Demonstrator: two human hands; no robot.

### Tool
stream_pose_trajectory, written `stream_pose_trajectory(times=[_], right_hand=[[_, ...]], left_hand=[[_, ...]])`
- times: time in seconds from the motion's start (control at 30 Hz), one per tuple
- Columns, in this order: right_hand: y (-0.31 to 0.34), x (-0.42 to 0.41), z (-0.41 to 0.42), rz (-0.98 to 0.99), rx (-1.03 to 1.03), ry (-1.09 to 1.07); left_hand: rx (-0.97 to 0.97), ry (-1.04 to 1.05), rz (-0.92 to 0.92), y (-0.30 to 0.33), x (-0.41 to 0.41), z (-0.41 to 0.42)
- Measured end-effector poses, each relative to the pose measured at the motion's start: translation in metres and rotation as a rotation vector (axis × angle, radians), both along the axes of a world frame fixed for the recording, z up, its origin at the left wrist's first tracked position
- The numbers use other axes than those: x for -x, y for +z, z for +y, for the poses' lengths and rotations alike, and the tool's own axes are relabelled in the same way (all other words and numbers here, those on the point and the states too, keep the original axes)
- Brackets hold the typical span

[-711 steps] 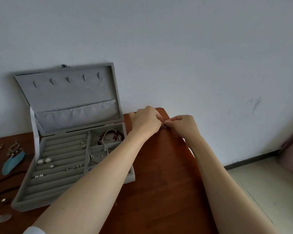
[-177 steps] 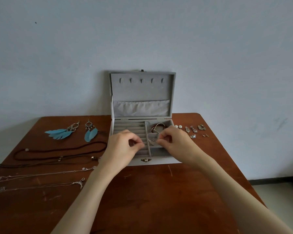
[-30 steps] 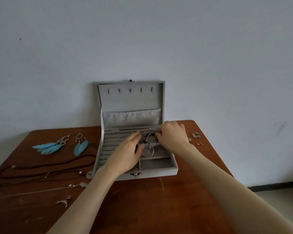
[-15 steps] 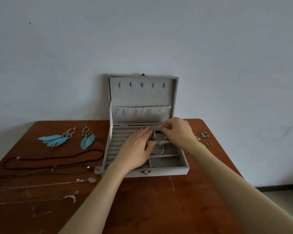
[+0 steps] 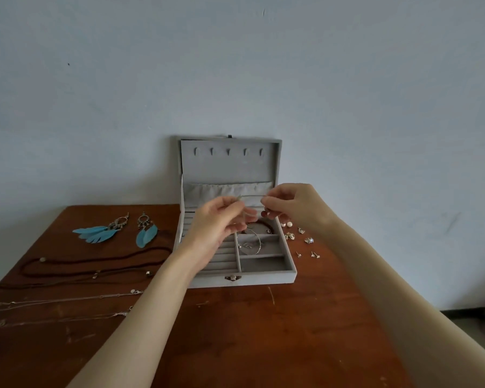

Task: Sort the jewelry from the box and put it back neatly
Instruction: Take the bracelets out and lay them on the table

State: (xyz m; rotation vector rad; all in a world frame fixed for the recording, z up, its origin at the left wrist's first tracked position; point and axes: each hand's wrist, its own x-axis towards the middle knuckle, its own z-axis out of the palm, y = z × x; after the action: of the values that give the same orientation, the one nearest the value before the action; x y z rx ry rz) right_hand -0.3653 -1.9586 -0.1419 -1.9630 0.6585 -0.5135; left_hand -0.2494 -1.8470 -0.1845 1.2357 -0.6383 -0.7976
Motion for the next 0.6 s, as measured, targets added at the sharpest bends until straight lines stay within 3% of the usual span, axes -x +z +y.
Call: stream_pose_trajectory(times=[0.1, 0.23, 0.33, 0.6], right_hand=[[-0.004, 0.012, 0.008, 0.057, -0.055, 0.020], [-0.016, 0.026, 0.031, 0.105, -0.165, 0.122], [-0.031, 0.035, 0.050, 0.085, -0.268, 0.140], [-0.077, 0.029, 0.086, 0.139, -0.095, 0.040]], left_hand=[[0.000, 0.023, 0.025, 0.006, 0.000, 0.019], [-0.093, 0.079, -0.115, 0.001, 0.006, 0.044], [-0.224, 0.093, -0.299, -0.007, 0.013, 0.068], [-0.518, 0.146, -0.792, -0.038, 0.026, 0.106]])
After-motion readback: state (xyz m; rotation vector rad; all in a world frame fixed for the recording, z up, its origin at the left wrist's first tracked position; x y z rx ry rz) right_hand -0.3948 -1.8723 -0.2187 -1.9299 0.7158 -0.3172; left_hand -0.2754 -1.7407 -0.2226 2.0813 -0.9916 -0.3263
